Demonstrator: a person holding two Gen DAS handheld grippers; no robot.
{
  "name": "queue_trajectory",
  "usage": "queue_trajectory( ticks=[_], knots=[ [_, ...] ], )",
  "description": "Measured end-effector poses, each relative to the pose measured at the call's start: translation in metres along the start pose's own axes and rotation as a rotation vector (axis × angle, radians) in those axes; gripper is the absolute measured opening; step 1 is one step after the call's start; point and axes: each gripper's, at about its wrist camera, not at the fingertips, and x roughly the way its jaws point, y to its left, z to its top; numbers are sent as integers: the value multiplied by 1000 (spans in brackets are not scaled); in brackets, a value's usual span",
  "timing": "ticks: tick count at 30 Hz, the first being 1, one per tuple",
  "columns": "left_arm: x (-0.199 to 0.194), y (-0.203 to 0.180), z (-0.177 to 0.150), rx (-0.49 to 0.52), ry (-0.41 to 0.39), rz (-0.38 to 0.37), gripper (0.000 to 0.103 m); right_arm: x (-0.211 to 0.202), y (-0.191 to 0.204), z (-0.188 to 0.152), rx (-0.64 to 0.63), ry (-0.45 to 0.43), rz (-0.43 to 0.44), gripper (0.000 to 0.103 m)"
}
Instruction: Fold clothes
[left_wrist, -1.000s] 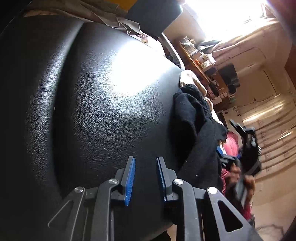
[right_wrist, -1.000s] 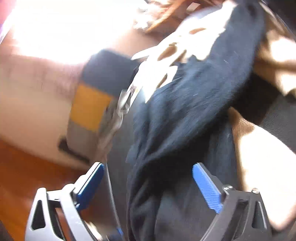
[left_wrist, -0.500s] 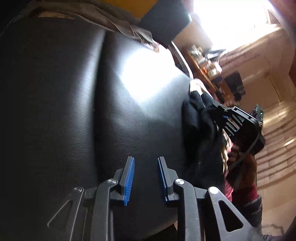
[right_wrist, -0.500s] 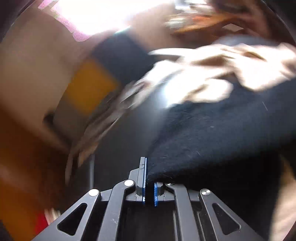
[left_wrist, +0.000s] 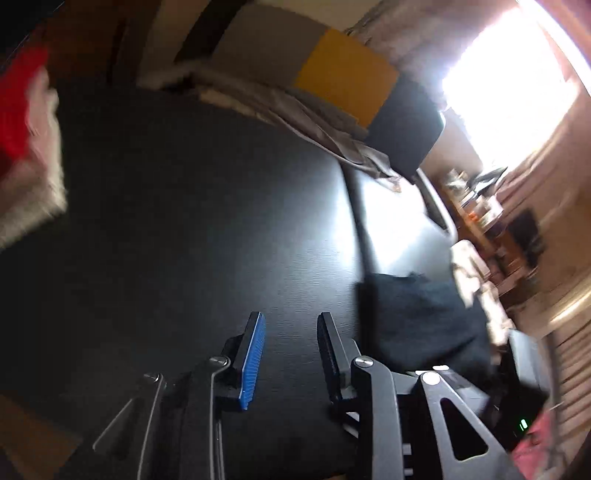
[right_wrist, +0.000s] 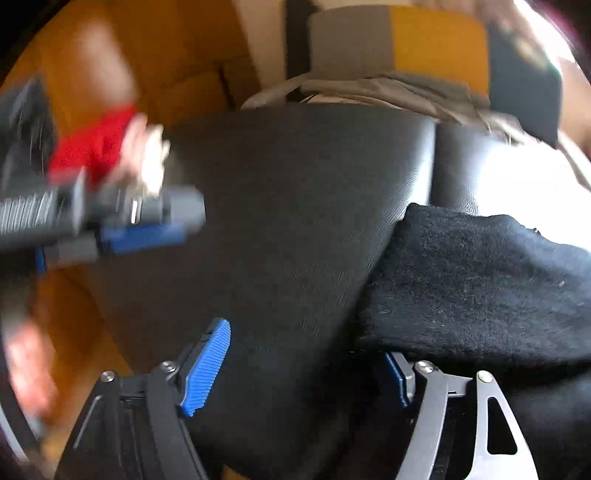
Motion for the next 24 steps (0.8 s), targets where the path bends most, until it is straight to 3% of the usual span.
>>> queue_trajectory(
  ticks=[3,6,15,19,21,24],
  knots=[
    [-11,2,-7,57,-9,5,29,-9,12,-17,-65,8,-68,80],
    [-13,-9,-14,112,4,-7,29,-19,9,-28,-40,13,-97,82],
    [-8,-83,-17,389,35,-38,31,-78,-11,-57,-18,6,-294,87],
    [12,-126,-22,561,50,9,32,-114,-43,-75,23,-20,-411,88],
    [29,-150,-27,660,56,50,32,-131,-66,-81,79,-39,-457,93],
    [49,-171,-28,727,65,73,32,-157,-112,-90,203,-67,-530,99]
  ],
)
